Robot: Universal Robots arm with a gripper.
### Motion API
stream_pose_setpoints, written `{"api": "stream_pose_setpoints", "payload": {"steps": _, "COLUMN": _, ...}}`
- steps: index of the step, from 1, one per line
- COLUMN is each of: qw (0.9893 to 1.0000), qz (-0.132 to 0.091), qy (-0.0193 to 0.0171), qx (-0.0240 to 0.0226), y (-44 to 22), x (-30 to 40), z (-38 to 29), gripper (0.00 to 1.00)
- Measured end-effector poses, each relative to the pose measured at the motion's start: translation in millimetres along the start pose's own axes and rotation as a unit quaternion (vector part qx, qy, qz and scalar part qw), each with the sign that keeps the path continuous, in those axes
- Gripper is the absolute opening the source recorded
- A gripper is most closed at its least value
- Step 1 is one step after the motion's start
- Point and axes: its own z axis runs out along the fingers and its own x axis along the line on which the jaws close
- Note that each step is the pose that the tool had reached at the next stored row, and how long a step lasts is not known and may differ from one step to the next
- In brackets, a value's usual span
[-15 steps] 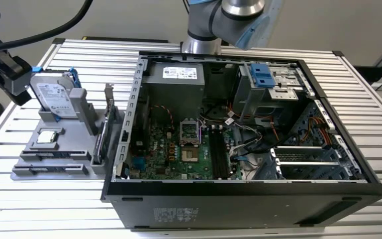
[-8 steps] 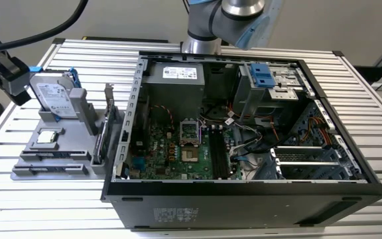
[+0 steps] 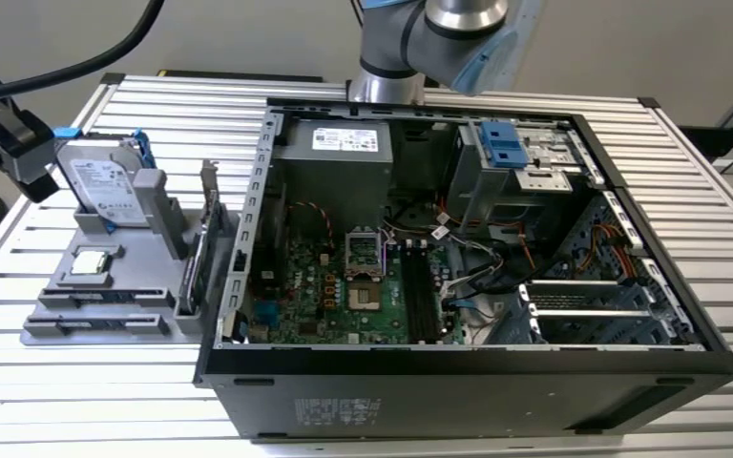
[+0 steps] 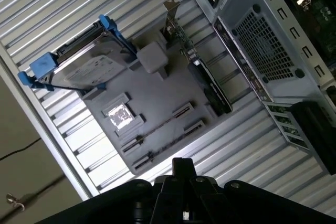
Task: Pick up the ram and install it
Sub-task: 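Pick up the ram and move it above insertion slot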
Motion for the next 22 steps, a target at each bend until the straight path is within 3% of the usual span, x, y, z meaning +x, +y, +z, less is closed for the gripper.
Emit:
{"api": "stream_pose_setpoints", "payload": {"steps": 13, "qw": 0.9997, "qz": 0.026, "qy": -0.0011, "qx": -0.0007, "y": -1.2, "x": 1.1, "z": 0.0, "gripper": 0.00}}
{"api": "stream_pose_setpoints", "payload": {"steps": 22, "qw": 0.9978, "qz": 0.066, "qy": -0.0029, "qx": -0.0018, "y": -1.5, "x": 1.3, "z": 0.0, "gripper": 0.00}}
